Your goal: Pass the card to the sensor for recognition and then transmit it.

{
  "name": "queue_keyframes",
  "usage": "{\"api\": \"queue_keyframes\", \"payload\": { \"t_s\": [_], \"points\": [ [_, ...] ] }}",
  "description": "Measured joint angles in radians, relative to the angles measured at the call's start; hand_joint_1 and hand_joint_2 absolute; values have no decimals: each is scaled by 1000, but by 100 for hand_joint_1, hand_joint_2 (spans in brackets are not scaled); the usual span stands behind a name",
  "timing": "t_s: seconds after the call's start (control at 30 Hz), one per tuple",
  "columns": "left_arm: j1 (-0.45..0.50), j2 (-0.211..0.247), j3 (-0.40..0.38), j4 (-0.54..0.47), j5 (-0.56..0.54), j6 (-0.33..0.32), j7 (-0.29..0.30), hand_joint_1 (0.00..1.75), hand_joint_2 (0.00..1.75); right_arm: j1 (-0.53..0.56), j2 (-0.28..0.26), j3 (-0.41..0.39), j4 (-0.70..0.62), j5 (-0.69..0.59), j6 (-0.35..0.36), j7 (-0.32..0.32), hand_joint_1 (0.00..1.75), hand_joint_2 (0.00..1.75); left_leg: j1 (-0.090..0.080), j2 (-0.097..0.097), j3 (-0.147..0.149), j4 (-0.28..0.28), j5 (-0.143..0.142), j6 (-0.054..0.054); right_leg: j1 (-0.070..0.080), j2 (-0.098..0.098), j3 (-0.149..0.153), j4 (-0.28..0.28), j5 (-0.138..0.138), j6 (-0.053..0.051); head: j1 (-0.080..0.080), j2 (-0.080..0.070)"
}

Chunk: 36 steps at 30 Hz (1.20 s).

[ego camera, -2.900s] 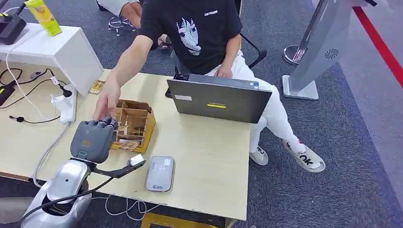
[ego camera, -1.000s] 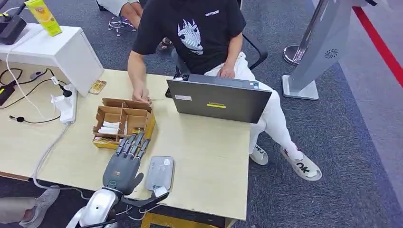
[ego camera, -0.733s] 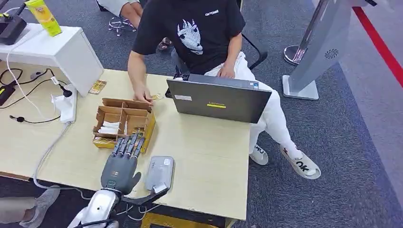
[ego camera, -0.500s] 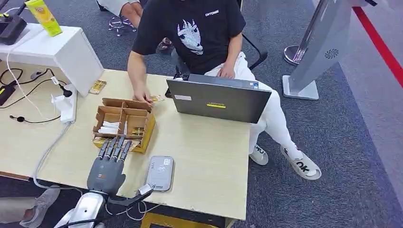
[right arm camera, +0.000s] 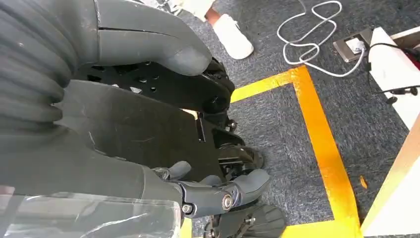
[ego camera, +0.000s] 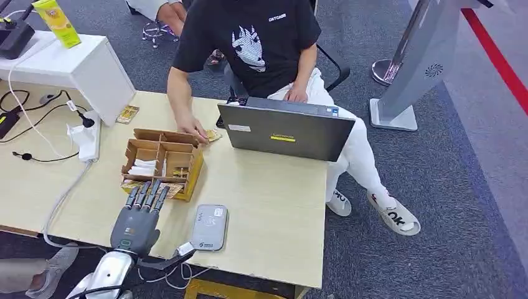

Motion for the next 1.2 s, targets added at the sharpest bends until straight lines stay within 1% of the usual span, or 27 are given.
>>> {"api": "queue_keyframes", "payload": {
  "t_s": [0.1,0.3,0.4,0.57,0.97,1.1,1.2],
  "points": [
    [-8,0,3,0,0,-7,0,0,175,-1,0,2,0,5,0,5,0,175,0,0,0,0,0,0,0,0,0,0,0,0,0,0],
    [-31,-3,23,0,0,-14,-31,0,175,-3,0,11,0,5,0,8,0,175,0,0,0,0,0,0,0,0,0,0,0,0,0,0],
    [-41,-15,24,0,0,-18,-47,0,175,-4,0,16,0,5,0,8,0,175,0,0,0,0,0,0,0,0,0,0,0,0,0,0],
    [-54,-33,24,-1,0,-24,-48,0,175,-4,1,18,0,5,0,8,0,175,0,0,0,0,0,0,0,0,0,0,0,0,0,0],
    [-63,-52,24,-2,0,-27,-53,0,175,-5,1,18,0,5,0,8,0,175,0,0,0,0,0,0,0,0,0,0,0,0,0,0],
    [-70,-61,24,-3,0,-33,-60,0,175,-5,1,19,0,5,0,8,0,175,0,0,0,0,0,0,0,0,0,0,0,0,0,0],
    [-74,-76,24,-6,0,-35,-79,0,175,-5,1,19,0,3,0,8,0,175,0,0,0,0,0,0,0,0,0,0,0,0,0,0]
  ]
}}
